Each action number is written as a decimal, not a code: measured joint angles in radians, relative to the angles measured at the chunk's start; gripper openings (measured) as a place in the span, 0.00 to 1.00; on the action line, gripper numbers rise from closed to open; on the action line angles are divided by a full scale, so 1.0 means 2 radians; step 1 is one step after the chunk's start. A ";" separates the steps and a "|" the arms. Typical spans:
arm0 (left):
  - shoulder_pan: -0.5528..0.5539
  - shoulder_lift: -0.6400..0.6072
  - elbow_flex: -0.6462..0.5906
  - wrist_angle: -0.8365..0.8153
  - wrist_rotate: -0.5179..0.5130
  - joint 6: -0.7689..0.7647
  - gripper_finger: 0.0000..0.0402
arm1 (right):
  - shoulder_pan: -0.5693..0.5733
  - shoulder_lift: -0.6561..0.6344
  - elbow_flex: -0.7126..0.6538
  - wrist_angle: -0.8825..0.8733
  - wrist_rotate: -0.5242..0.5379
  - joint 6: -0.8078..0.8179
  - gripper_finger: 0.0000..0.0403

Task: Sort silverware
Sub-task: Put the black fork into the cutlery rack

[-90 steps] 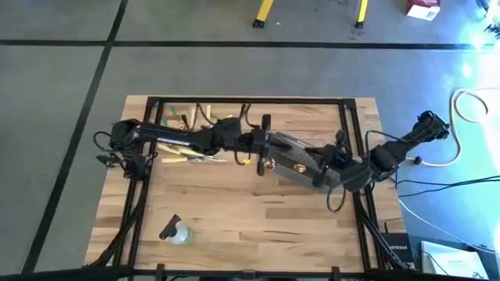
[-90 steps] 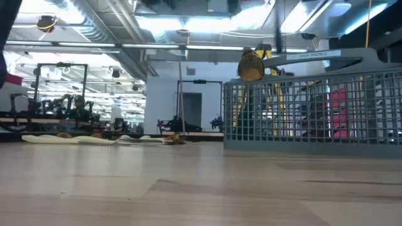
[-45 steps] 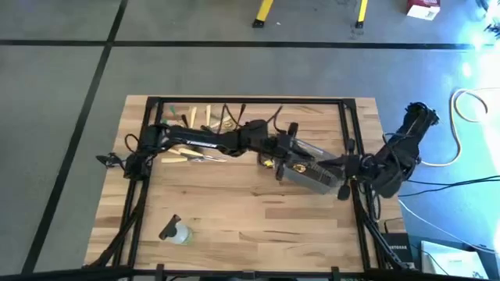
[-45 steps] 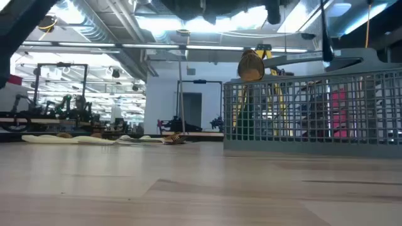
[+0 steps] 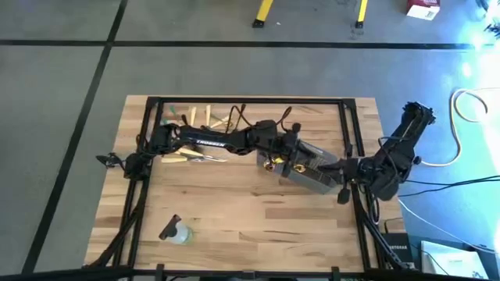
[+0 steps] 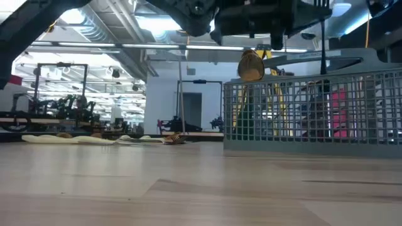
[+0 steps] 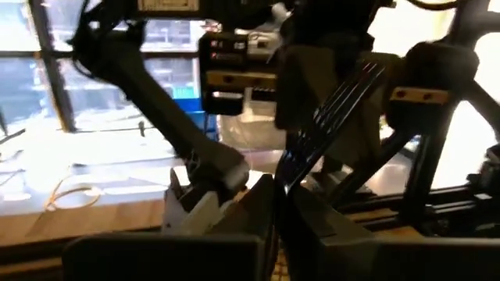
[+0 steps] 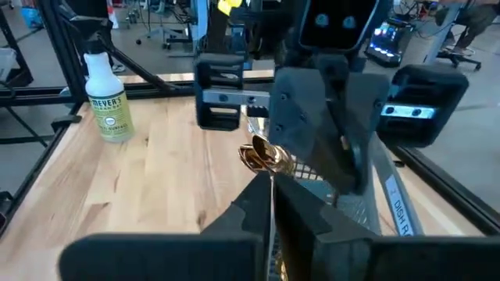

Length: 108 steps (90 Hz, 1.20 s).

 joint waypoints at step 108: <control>0.173 -0.290 -0.348 -0.016 -0.089 -0.002 0.41 | -0.001 0.086 0.000 0.046 -0.012 0.000 0.00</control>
